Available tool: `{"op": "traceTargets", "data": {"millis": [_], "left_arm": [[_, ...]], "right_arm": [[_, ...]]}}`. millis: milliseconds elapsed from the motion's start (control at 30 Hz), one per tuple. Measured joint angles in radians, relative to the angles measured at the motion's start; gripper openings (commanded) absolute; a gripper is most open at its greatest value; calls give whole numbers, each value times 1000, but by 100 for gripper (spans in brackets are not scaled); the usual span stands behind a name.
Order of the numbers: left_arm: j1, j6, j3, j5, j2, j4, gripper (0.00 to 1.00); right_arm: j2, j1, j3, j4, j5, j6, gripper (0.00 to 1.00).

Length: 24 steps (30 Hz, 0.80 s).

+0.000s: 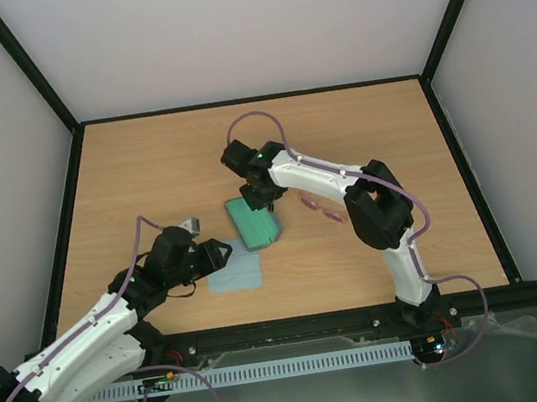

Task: Organize the sunglasses
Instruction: Place the sunglasses case at the center of the board, then adjust the sunglasses case at the center of the board.

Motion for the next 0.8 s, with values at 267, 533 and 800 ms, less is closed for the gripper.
{"op": "traceTargets", "data": {"millis": [267,533,800], "left_arm": [[0,-1,-4,0,-27,-6,57],[0,-6,-16,0,-50,-14,57],[0,-6,-13,1,3,-6,58]], "right_arm": [[27,10,164,-5,76,-76,15],[80,47,207,-4,129,-133,32],[-20,51,8,37,-8,-64,36]]}}
